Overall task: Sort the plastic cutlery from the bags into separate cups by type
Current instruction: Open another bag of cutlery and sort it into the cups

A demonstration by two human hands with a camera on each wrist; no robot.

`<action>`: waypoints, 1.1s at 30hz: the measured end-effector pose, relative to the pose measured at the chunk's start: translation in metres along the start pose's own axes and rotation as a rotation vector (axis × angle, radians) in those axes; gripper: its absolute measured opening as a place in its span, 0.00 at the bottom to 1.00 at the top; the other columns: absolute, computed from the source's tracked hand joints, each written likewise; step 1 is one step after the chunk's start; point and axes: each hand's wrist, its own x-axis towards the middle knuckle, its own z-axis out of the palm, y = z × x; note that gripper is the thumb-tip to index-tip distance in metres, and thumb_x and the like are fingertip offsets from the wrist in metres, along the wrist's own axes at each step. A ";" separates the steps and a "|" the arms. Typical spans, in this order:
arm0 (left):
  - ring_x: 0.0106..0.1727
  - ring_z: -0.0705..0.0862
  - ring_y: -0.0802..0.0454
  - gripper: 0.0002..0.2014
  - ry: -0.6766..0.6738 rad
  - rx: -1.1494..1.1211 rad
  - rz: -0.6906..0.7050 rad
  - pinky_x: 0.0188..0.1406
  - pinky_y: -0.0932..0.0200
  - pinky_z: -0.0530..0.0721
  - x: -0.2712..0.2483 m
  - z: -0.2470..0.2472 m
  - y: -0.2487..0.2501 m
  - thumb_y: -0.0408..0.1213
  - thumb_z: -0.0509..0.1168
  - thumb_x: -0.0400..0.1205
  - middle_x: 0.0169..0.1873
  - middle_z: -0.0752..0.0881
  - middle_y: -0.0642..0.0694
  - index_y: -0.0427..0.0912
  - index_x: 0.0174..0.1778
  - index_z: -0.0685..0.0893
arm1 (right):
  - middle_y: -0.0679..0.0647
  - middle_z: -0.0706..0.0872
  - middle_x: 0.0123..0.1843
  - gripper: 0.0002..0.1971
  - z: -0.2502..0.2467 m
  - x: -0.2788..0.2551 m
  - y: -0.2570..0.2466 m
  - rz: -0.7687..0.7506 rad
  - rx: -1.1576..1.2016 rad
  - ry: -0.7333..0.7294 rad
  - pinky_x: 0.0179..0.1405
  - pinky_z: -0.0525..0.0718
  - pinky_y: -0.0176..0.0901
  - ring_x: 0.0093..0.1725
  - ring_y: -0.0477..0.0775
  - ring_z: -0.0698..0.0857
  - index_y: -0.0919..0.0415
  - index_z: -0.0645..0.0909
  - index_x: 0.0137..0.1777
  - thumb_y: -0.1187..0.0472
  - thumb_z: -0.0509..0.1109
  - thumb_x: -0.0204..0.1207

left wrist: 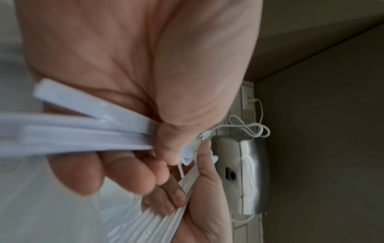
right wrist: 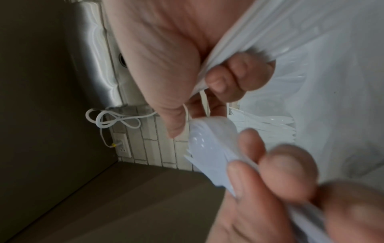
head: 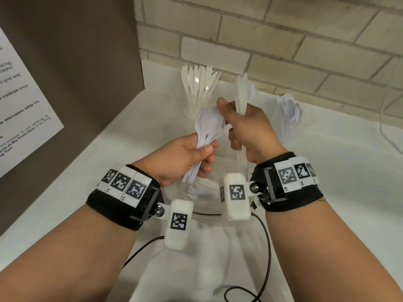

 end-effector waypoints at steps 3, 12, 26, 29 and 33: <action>0.29 0.81 0.55 0.07 0.089 -0.109 -0.043 0.38 0.55 0.86 0.001 -0.004 0.002 0.34 0.57 0.86 0.32 0.79 0.47 0.40 0.56 0.79 | 0.55 0.80 0.28 0.13 -0.006 0.021 -0.008 0.041 0.124 0.106 0.19 0.63 0.37 0.17 0.51 0.67 0.61 0.77 0.34 0.55 0.66 0.78; 0.31 0.81 0.52 0.06 0.278 -0.311 -0.220 0.60 0.26 0.79 0.014 -0.020 0.006 0.38 0.58 0.87 0.31 0.77 0.48 0.43 0.48 0.79 | 0.54 0.84 0.40 0.12 0.016 0.114 -0.049 -0.336 0.086 0.164 0.45 0.85 0.45 0.39 0.50 0.85 0.60 0.73 0.51 0.53 0.52 0.87; 0.29 0.80 0.53 0.04 0.277 -0.413 -0.313 0.60 0.26 0.79 0.029 -0.034 -0.004 0.38 0.59 0.86 0.30 0.77 0.48 0.42 0.50 0.78 | 0.55 0.83 0.62 0.41 0.060 0.195 -0.002 -0.011 -0.219 0.070 0.62 0.84 0.55 0.60 0.57 0.84 0.61 0.73 0.69 0.37 0.78 0.61; 0.29 0.80 0.53 0.04 0.271 -0.405 -0.318 0.61 0.27 0.79 0.030 -0.034 -0.004 0.37 0.59 0.87 0.30 0.77 0.48 0.43 0.49 0.77 | 0.53 0.81 0.63 0.32 0.060 0.188 -0.010 0.008 -0.285 0.060 0.64 0.80 0.47 0.60 0.53 0.82 0.60 0.73 0.68 0.38 0.69 0.73; 0.29 0.80 0.54 0.05 0.263 -0.385 -0.320 0.61 0.28 0.79 0.031 -0.032 -0.003 0.38 0.59 0.86 0.29 0.77 0.49 0.44 0.48 0.78 | 0.49 0.72 0.32 0.21 0.057 0.183 -0.014 0.017 -0.404 0.068 0.33 0.72 0.39 0.32 0.48 0.73 0.58 0.69 0.33 0.43 0.64 0.80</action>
